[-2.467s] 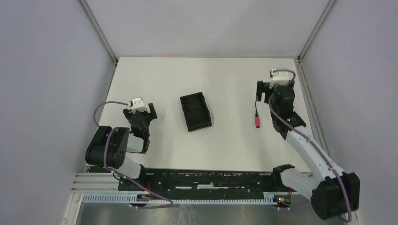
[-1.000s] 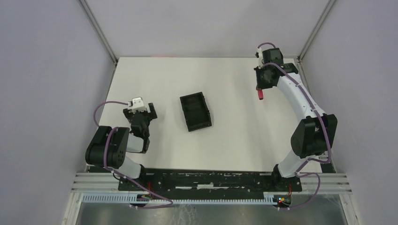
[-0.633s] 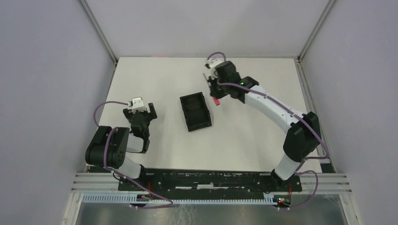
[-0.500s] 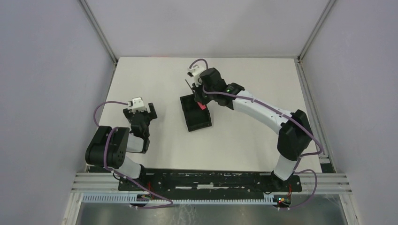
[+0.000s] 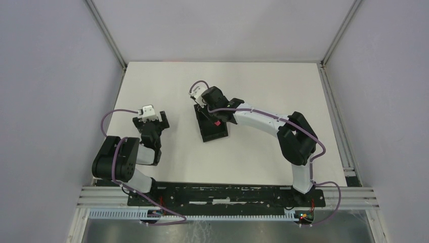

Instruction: Put the screwdriver in the bin

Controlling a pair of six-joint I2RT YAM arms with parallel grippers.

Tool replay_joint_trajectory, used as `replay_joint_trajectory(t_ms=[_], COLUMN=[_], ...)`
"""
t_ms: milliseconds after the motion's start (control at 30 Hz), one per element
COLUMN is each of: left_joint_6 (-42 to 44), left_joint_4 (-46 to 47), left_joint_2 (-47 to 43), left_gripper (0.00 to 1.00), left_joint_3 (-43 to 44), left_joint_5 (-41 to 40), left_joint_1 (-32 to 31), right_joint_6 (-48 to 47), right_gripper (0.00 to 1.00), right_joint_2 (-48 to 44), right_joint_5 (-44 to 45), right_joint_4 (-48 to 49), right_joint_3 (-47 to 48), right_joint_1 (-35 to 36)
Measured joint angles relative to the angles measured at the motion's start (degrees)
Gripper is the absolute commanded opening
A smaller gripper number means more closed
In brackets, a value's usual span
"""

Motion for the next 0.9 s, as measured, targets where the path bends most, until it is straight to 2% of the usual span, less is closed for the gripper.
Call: replay_joint_trajectory(t_ms=[33, 67, 267, 367, 467, 567, 767, 900], left_joint_6=[0.0, 0.0, 0.0, 0.0, 0.0, 0.0, 0.0, 0.0], left_joint_4=[0.0, 0.0, 0.0, 0.0, 0.0, 0.0, 0.0, 0.0], left_joint_2=[0.0, -0.02, 0.0, -0.02, 0.0, 0.0, -0.02, 0.0], left_gripper=[1.0, 1.0, 1.0, 1.0, 1.0, 1.0, 1.0, 1.0], left_joint_3=[0.0, 0.0, 0.0, 0.0, 0.0, 0.0, 0.0, 0.0], left_joint_5=[0.0, 0.0, 0.0, 0.0, 0.0, 0.0, 0.0, 0.0], left_joint_1=[0.0, 0.0, 0.0, 0.0, 0.0, 0.0, 0.0, 0.0], right_joint_6=[-0.37, -0.39, -0.24, 0.24, 0.98, 1.66, 1.77, 1.77], right_gripper=[0.44, 0.48, 0.51, 0.56, 0.73, 0.98, 0.98, 0.98], right_joint_2=[0.11, 0.17, 0.26, -0.35, -2.47, -5.66, -13.99, -21.18], right_joint_5=[0.11, 0.09, 0.33, 0.42, 0.52, 0.74, 3.39, 6.64], right_joint_4=[0.0, -0.02, 0.42, 0.76, 1.22, 1.92, 5.31, 8.85], right_joint_3=[0.0, 0.0, 0.0, 0.0, 0.0, 0.0, -2.4, -9.09], right_joint_1=[0.09, 0.13, 0.26, 0.35, 0.46, 0.46, 0.13, -1.62])
